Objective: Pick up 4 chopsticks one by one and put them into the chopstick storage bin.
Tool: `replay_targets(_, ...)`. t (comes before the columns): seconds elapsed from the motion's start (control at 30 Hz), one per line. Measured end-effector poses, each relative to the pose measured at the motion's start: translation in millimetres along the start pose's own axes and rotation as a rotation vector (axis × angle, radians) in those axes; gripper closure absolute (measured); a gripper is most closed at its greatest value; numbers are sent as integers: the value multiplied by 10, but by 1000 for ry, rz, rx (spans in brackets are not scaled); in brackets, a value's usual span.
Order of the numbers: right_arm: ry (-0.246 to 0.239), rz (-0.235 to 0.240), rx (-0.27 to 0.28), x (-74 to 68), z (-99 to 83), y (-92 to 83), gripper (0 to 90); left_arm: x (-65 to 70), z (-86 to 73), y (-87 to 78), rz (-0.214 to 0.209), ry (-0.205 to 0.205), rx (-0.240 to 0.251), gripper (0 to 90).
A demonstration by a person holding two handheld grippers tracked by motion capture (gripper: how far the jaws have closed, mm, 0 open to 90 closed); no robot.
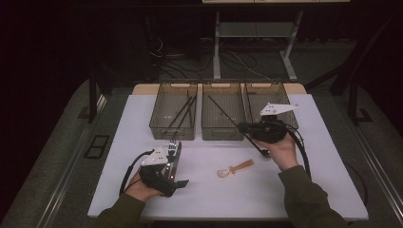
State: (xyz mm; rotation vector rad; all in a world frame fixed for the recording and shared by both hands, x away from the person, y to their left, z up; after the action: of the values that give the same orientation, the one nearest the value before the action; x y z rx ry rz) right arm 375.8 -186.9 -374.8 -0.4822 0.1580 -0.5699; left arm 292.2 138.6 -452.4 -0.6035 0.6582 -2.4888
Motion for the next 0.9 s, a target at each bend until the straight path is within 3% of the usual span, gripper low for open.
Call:
replay_targets(0.3,-11,-11,1,-16,285,343,846,10,1,-3,-3,-10,8,0)
replay_targets(0.67,34,-32,39,11,594,734,846,3,3,-15,-7,-18,17,0)
replay_targets(0.9,24,-53,46,-5,827,980,846,5,3,-16,-8,-14,20,0)
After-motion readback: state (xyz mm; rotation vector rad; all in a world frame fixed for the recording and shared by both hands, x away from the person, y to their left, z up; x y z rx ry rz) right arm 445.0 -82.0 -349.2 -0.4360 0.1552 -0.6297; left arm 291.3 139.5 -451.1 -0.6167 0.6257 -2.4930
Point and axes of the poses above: each handheld gripper's, and its own axes: y roughly forward along the jaws, z roughly out of its top, x roughly to its right, the point moved 3 cm from there along y, roughly forward along the jaws, and after that the axes turned 11 degrees about -y, right-handed, at the moved point
